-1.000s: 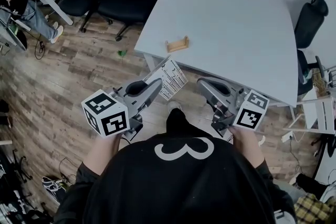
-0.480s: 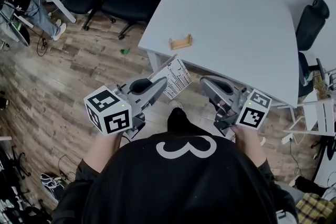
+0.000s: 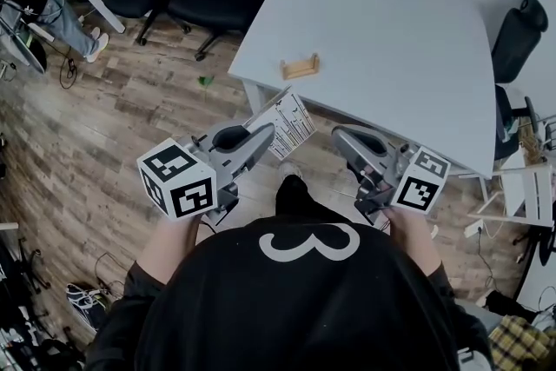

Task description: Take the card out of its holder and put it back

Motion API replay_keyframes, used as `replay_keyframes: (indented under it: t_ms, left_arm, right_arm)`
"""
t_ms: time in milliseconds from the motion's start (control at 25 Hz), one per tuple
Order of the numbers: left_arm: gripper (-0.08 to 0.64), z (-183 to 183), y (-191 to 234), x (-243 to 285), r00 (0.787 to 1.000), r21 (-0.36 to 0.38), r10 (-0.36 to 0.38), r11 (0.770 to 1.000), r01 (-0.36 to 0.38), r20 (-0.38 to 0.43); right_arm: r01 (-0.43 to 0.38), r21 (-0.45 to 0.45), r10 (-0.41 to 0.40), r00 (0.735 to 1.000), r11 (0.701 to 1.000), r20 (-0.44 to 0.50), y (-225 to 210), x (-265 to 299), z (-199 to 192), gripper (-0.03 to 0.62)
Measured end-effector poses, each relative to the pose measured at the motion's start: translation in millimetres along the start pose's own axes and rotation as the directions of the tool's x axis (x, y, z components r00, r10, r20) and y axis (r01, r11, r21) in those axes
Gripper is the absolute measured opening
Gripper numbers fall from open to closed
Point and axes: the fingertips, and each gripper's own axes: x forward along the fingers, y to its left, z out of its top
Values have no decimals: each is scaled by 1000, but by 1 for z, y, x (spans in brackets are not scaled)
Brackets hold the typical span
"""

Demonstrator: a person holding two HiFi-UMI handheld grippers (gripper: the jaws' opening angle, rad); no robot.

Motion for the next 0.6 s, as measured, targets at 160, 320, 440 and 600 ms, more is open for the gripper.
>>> replay_keyframes:
  t_ms: [160, 320, 440, 600]
  left_arm:
    - [25, -1, 2, 1, 1000, 20, 0, 1000, 0, 2]
    - [25, -1, 8, 5, 1000, 39, 7, 999, -6, -8]
    - [25, 6, 22, 15, 1000, 61, 12, 998, -11, -15]
    - [25, 21, 38, 33, 1000, 106, -3, 994, 6, -31]
  right_arm:
    - [1, 8, -1, 1000, 1000, -8, -3, -2, -5, 11]
    - [-5, 17, 5, 1000, 1000, -16, -8, -1, -7, 10]
    - [-5, 31, 6, 1000, 1000, -27, -21, 3, -3, 11]
    - [-2, 51, 4, 999, 999, -41, -44, 11, 8, 11]
